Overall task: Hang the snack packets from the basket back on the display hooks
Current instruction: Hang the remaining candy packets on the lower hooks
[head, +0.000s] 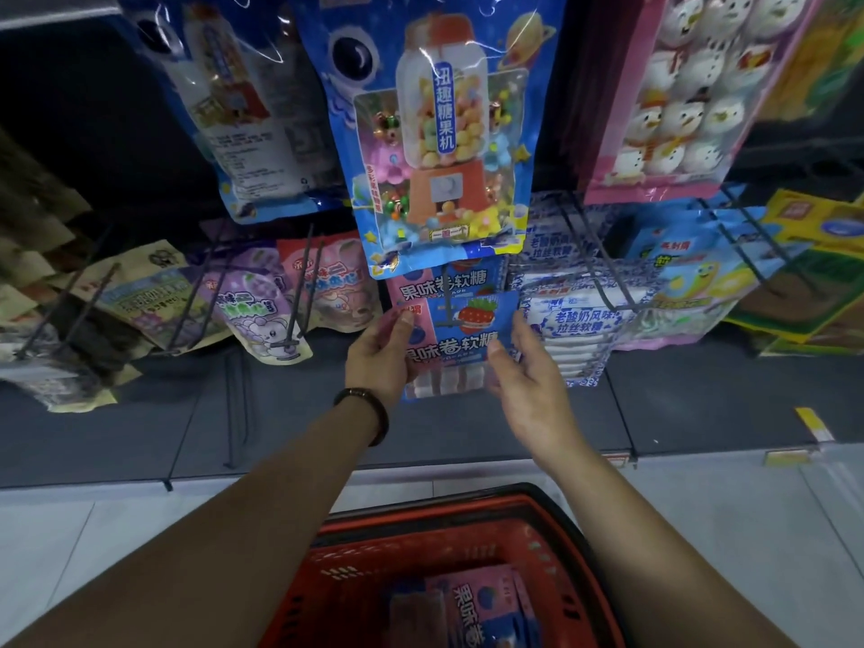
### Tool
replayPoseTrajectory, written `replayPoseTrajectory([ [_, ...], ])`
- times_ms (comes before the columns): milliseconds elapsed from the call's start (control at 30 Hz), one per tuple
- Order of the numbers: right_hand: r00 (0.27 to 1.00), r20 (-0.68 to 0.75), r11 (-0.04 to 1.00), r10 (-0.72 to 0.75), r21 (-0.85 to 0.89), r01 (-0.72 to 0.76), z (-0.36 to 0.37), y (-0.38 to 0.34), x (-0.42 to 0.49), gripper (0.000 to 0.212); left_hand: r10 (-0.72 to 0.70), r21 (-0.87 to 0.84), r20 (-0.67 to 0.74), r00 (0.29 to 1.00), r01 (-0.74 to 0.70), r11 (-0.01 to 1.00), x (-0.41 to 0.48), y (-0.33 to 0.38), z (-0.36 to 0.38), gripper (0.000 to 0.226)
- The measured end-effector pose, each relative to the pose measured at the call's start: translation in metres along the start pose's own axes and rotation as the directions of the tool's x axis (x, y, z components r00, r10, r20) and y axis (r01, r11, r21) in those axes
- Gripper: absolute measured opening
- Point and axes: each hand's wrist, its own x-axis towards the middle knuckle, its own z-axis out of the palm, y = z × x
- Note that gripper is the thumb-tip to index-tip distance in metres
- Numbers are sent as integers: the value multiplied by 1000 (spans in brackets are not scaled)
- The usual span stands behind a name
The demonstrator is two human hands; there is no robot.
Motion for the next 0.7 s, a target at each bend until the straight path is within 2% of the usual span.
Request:
replayPoseTrajectory([
  [167, 1000, -2, 999, -10, -40, 10, 8, -3, -8, 62, -37, -4, -6, 999, 37, 999, 14, 4, 11, 37],
  [267, 1000, 13, 991, -6, -135, 8, 10, 1, -11, 53, -40, -6, 5, 999, 40, 999, 24, 4, 13, 47],
  [367, 999, 40, 977, -14, -214, 23, 11, 6, -20, 28, -42, 23, 19, 999, 42, 999, 30, 5, 13, 61],
  [500, 997, 77, 948, -4, -317, 28, 10, 16, -34, 21, -40, 75, 3, 999, 39, 996, 32, 4, 12, 52],
  [567, 992, 125, 931, -10, -360, 55, 9, 19, -41, 9, -89, 75, -19, 996, 90, 993, 31, 0, 6, 73],
  [633, 976, 214, 900, 48, -433, 51, 6, 22, -46, 11, -99, 152, -68, 993, 109, 982, 25, -3, -9, 79],
  [700, 916, 332, 871, 225, -490, -37, 6, 22, -53, 19, -113, 296, -31, 993, 117, 948, 12, -10, -27, 54],
])
